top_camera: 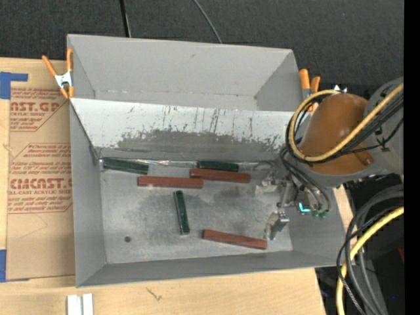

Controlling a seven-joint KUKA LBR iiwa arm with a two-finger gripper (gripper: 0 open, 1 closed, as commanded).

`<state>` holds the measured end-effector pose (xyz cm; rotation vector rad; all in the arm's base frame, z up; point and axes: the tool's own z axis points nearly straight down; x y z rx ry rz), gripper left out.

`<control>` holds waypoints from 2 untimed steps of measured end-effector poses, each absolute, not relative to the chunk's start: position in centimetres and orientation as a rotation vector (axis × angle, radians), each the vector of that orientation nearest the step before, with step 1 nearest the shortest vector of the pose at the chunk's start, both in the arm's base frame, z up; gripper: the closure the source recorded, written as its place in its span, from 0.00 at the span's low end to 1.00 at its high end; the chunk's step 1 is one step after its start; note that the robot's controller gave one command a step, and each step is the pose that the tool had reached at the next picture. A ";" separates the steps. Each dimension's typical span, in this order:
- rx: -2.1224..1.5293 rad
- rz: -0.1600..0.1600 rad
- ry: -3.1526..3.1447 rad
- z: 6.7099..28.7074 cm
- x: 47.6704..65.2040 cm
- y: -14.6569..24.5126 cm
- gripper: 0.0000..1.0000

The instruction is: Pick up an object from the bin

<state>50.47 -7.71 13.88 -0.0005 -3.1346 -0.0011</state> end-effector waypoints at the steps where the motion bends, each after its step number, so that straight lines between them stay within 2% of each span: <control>1: 0.000 0.000 -3.142 14.2 50.7 -7.7 0.00; 2: 0.103 0.003 -3.147 12.5 50.1 -7.1 0.00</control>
Offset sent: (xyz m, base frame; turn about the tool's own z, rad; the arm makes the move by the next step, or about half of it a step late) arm -0.0192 0.0185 -0.0541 -0.1889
